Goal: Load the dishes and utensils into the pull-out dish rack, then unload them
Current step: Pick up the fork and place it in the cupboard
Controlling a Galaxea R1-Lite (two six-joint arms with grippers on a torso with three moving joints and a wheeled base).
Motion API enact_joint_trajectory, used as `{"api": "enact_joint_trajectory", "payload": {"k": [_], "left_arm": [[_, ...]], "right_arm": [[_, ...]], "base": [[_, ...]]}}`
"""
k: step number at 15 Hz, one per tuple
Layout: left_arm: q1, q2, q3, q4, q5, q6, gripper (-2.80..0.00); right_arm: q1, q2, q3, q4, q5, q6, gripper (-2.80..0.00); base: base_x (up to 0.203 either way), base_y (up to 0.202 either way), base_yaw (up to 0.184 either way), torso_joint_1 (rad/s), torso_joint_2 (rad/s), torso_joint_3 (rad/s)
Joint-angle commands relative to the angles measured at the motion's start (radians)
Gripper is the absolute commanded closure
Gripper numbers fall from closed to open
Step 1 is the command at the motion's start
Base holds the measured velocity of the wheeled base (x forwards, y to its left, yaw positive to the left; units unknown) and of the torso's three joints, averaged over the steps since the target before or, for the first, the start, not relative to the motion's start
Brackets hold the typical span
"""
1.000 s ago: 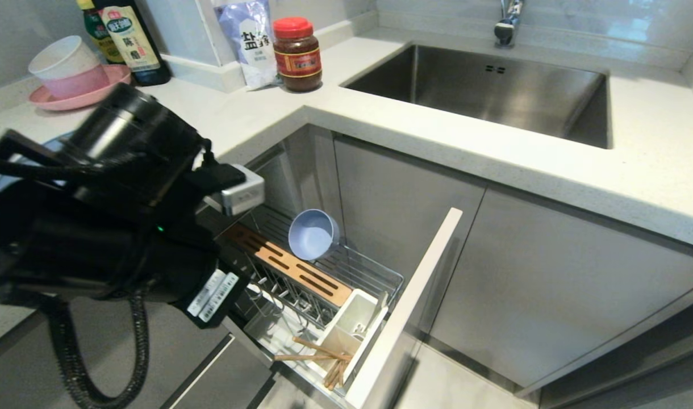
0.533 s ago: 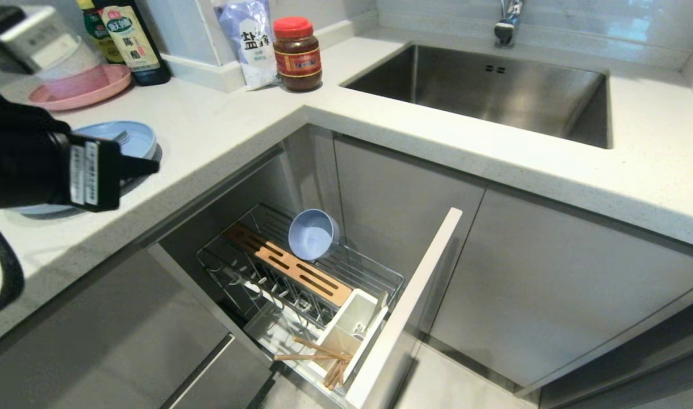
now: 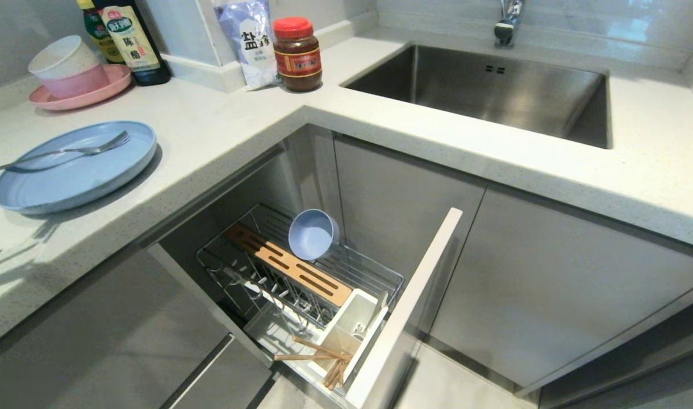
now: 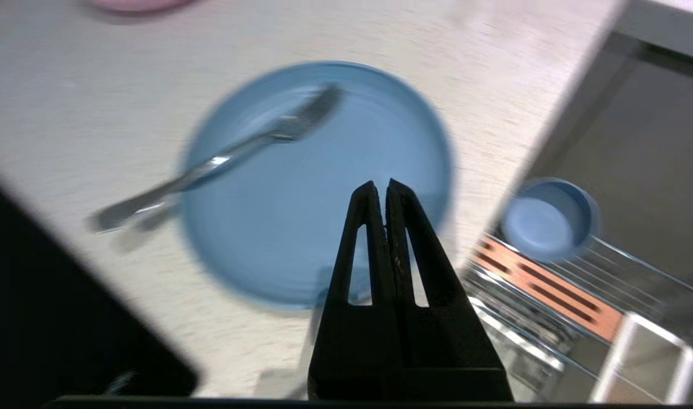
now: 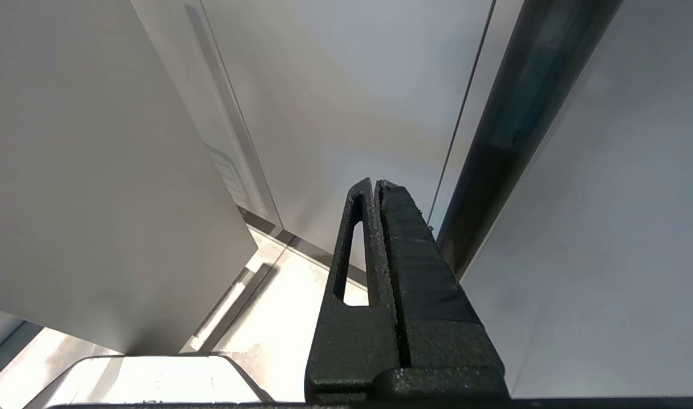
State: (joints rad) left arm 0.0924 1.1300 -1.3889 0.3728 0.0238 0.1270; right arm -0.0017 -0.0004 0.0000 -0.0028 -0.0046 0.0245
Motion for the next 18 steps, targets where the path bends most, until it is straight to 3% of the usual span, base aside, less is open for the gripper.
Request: {"api": "enact_joint_trajectory", "payload": {"k": [1,4,7,8,10,12,13,17,18], "left_arm": [[0.201,0.006,-0.027,0.001,-0.064,0.004,0.00],[0.410,0.053,-0.074,0.003,-0.188,0.034,0.00],[0.434,0.128,-0.158,0.036,-0.227,0.050,0.00],[0.449,0.145,-0.208,0.116,-0.243,0.051,0.00],[0.500,0.189,-0.372,0.348,-0.337,0.070,0.00],[0.587,0.258,-0.513,0.576,-0.465,0.152,0.00],[0.640,0.296,-0.538,0.619,-0.514,0.192,0.00],[0.738,0.364,-0.552,0.552,-0.732,0.281,0.00],[0.741,0.383,-0.552,0.545,-0.747,0.298,0.00]], "right_arm": [[0.000,-0.004,0.002,0.000,0.000,0.000,0.00],[0.000,-0.004,0.002,0.000,0.000,0.000,0.00],[0.000,-0.004,0.002,0.000,0.000,0.000,0.00],[0.000,-0.004,0.002,0.000,0.000,0.000,0.00],[0.000,-0.004,0.002,0.000,0.000,0.000,0.00],[0.000,-0.004,0.002,0.000,0.000,0.000,0.00],[0.000,-0.004,0.002,0.000,0.000,0.000,0.00],[0.000,-0.004,0.002,0.000,0.000,0.000,0.00],[0.000,-0.004,0.002,0.000,0.000,0.000,0.00]], "base": [[0.000,0.000,0.000,0.000,0.00,0.000],[0.000,0.000,0.000,0.000,0.00,0.000],[0.000,0.000,0.000,0.000,0.00,0.000],[0.000,0.000,0.000,0.000,0.00,0.000],[0.000,0.000,0.000,0.000,0.00,0.000],[0.000,0.000,0.000,0.000,0.00,0.000],[0.000,0.000,0.000,0.000,0.00,0.000],[0.000,0.000,0.000,0.000,0.00,0.000],[0.000,0.000,0.000,0.000,0.00,0.000]]}}
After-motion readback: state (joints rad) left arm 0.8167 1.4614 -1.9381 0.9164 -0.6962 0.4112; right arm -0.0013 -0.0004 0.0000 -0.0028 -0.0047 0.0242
